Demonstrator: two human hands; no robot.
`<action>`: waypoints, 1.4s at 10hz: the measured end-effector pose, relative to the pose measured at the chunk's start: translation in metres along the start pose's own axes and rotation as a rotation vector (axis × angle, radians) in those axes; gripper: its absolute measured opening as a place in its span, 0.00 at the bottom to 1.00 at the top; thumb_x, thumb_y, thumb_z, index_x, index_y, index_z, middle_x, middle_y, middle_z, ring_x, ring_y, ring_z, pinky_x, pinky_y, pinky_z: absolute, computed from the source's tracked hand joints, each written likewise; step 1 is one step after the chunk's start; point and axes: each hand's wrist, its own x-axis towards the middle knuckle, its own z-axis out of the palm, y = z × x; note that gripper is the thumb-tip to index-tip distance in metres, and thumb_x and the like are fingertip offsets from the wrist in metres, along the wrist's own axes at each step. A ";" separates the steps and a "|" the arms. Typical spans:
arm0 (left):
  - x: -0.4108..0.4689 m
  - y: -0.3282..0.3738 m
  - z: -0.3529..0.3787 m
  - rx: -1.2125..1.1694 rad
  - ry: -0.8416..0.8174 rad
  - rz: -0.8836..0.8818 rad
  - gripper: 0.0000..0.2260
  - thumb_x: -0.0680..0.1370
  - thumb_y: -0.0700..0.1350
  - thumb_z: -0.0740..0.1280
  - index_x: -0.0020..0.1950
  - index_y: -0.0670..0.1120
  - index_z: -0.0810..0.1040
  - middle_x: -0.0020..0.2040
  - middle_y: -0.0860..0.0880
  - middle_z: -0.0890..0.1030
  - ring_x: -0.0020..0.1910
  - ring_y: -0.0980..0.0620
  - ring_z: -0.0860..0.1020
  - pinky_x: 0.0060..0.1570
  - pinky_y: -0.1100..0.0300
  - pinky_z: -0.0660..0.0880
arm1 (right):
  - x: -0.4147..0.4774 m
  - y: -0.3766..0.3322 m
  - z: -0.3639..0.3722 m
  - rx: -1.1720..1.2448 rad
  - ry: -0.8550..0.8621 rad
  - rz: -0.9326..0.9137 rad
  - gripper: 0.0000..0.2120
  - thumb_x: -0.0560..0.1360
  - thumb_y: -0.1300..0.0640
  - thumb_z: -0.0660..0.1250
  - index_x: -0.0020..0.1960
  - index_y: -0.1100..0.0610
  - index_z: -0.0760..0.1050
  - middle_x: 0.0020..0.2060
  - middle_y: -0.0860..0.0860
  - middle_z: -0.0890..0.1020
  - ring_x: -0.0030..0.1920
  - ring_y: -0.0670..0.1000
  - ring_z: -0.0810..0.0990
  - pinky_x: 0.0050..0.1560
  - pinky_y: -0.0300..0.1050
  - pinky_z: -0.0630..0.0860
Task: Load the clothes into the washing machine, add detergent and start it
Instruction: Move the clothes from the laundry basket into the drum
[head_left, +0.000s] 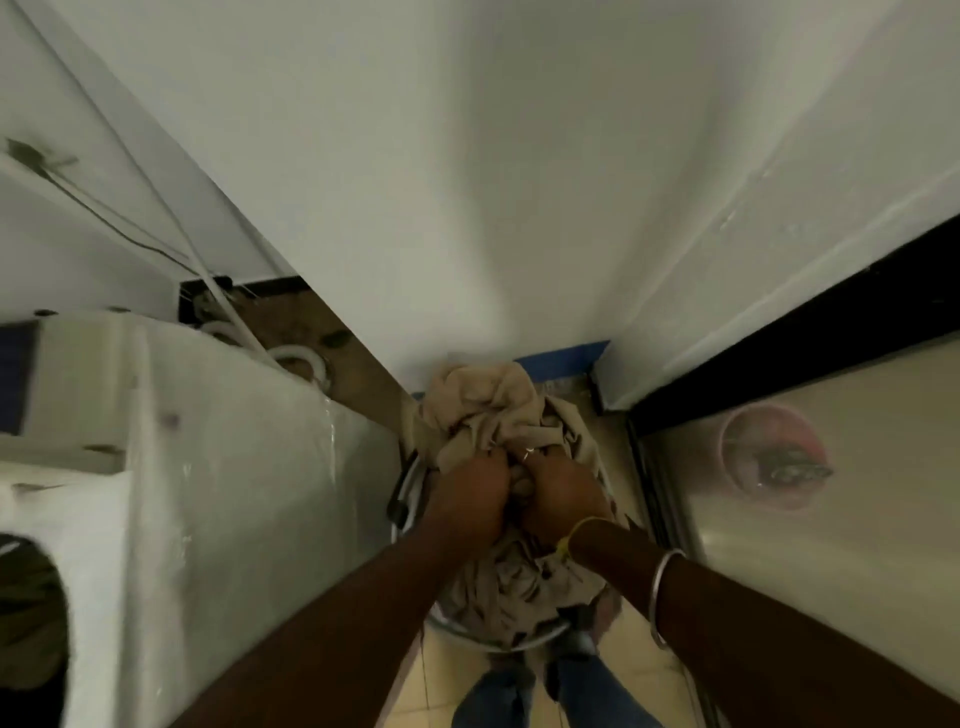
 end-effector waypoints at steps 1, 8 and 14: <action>-0.047 0.032 -0.052 0.052 0.018 0.045 0.11 0.80 0.40 0.64 0.61 0.39 0.74 0.56 0.39 0.79 0.54 0.38 0.79 0.50 0.52 0.75 | -0.031 -0.018 -0.029 -0.011 0.030 -0.020 0.30 0.72 0.48 0.69 0.73 0.41 0.65 0.68 0.52 0.72 0.61 0.58 0.77 0.60 0.50 0.75; -0.266 0.077 -0.202 0.154 0.564 0.311 0.20 0.74 0.49 0.70 0.62 0.44 0.72 0.54 0.44 0.79 0.50 0.44 0.79 0.48 0.50 0.78 | -0.224 -0.128 -0.165 -0.151 0.477 -0.396 0.32 0.68 0.47 0.69 0.72 0.43 0.67 0.61 0.55 0.75 0.58 0.61 0.78 0.55 0.53 0.78; -0.579 -0.035 -0.350 0.210 1.011 0.111 0.18 0.73 0.53 0.69 0.60 0.52 0.74 0.49 0.50 0.77 0.47 0.48 0.78 0.43 0.54 0.76 | -0.419 -0.398 -0.181 -0.119 0.674 -0.964 0.16 0.66 0.49 0.70 0.54 0.47 0.76 0.46 0.52 0.78 0.48 0.55 0.78 0.43 0.42 0.71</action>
